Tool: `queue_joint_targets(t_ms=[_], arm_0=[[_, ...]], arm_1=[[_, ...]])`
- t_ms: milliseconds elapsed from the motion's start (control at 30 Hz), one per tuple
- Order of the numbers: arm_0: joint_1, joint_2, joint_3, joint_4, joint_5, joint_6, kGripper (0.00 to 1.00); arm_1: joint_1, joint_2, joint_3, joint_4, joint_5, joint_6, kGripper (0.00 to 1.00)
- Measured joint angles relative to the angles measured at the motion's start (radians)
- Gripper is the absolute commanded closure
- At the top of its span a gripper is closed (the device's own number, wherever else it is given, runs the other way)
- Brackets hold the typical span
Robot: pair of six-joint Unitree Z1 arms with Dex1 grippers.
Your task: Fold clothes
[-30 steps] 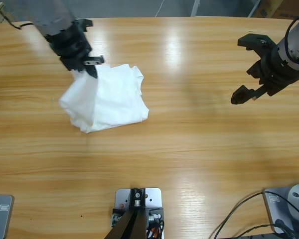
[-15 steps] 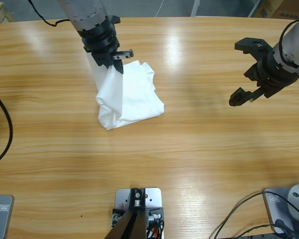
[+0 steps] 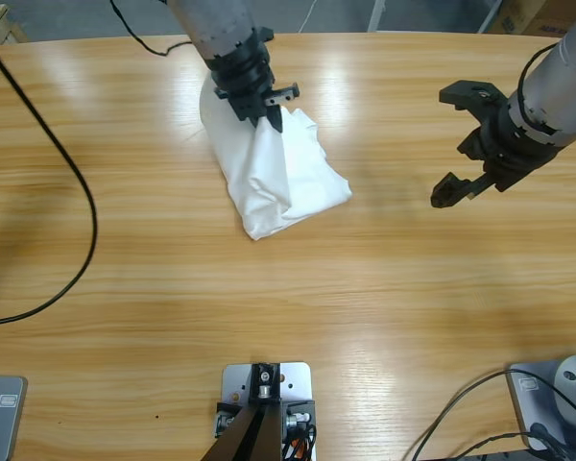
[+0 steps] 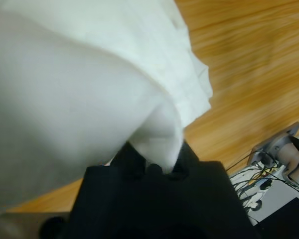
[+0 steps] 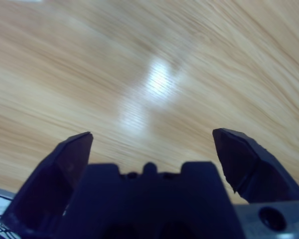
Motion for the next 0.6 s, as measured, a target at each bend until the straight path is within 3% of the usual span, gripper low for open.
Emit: queue_joint_targets(t_ms=[600], arm_0=[[-0.031,0.094,-0.011,-0.060,-0.028,-0.034,0.027]], arm_1=[[0.024,0.015,0.000,-0.007,0.041,0.000,0.000]])
